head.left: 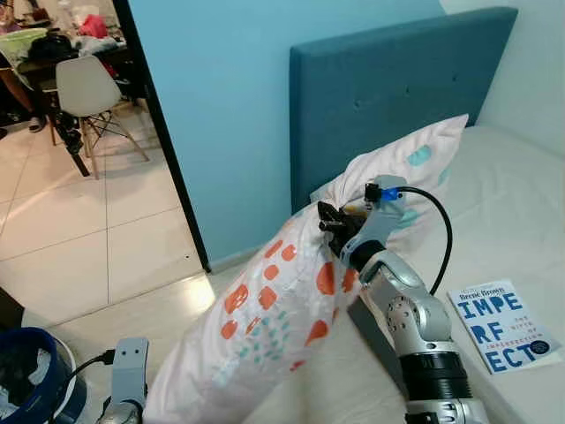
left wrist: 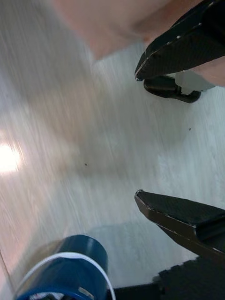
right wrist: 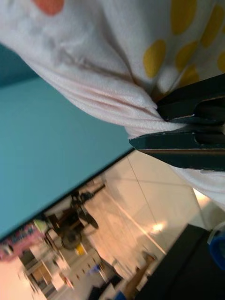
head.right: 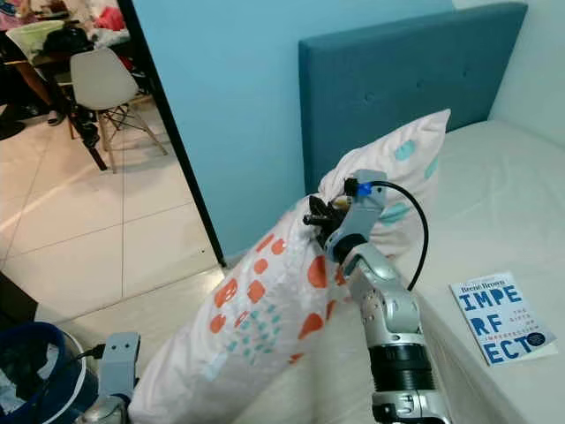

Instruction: Clean up the room

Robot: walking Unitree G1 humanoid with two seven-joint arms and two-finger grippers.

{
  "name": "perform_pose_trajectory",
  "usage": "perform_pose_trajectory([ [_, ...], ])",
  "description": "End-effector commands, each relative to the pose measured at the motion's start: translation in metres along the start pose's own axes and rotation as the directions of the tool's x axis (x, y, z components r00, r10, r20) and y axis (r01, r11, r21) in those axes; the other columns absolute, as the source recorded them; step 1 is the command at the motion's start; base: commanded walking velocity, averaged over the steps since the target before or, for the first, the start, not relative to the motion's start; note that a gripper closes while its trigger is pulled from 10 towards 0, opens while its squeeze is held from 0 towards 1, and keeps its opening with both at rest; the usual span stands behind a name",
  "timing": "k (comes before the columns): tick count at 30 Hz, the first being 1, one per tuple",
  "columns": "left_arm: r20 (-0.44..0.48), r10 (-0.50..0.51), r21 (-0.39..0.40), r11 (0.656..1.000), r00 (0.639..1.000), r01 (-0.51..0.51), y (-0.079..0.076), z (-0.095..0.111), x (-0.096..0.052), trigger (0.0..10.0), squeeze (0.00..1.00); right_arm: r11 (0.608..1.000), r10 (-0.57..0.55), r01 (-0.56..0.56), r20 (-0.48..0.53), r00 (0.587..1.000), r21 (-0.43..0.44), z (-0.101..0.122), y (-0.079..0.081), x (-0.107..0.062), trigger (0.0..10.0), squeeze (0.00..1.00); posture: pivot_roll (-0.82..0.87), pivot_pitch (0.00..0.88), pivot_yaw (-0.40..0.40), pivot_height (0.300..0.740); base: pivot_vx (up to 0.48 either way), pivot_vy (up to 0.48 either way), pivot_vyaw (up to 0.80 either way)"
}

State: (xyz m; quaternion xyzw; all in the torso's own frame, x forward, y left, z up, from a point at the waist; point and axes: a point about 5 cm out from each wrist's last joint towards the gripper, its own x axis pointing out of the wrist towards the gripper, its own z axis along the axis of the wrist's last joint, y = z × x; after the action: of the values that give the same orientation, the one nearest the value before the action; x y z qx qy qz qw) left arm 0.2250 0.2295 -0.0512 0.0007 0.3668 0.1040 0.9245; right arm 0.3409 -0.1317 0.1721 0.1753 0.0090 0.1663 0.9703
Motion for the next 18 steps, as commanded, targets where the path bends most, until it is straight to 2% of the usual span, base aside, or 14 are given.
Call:
perform_pose_trajectory([
  [1, -0.02, -0.006, 0.015, 1.0, 1.0, 0.006, -0.0009, -0.005, -0.0009, 10.0, 0.0, 0.999, 0.049, -0.047, 0.112, 0.993, -0.023, 0.0213, 0.0125, 0.0057, 10.0, 0.0, -0.06, 0.055, 0.048, 0.74, 0.334, 0.0, 0.0],
  [7, -0.019, -0.01, 0.022, 1.0, 1.0, 0.01, -0.0025, -0.004, -0.0006, 10.0, 0.0, 0.998, 0.059, -0.057, 0.117, 0.991, -0.014, 0.0215, 0.0159, 0.0067, 10.0, 0.0, -0.06, 0.054, 0.048, 0.74, 0.346, 0.0, 0.0],
  [18, -0.02, -0.011, 0.029, 1.0, 1.0, 0.012, -0.0033, -0.0039, -0.0005, 10.0, 0.0, 0.997, 0.074, -0.074, 0.127, 0.989, -0.01, 0.0238, 0.0167, 0.0064, 10.0, 0.0, -0.06, 0.053, 0.049, 0.74, 0.48, 0.0, 0.0],
])
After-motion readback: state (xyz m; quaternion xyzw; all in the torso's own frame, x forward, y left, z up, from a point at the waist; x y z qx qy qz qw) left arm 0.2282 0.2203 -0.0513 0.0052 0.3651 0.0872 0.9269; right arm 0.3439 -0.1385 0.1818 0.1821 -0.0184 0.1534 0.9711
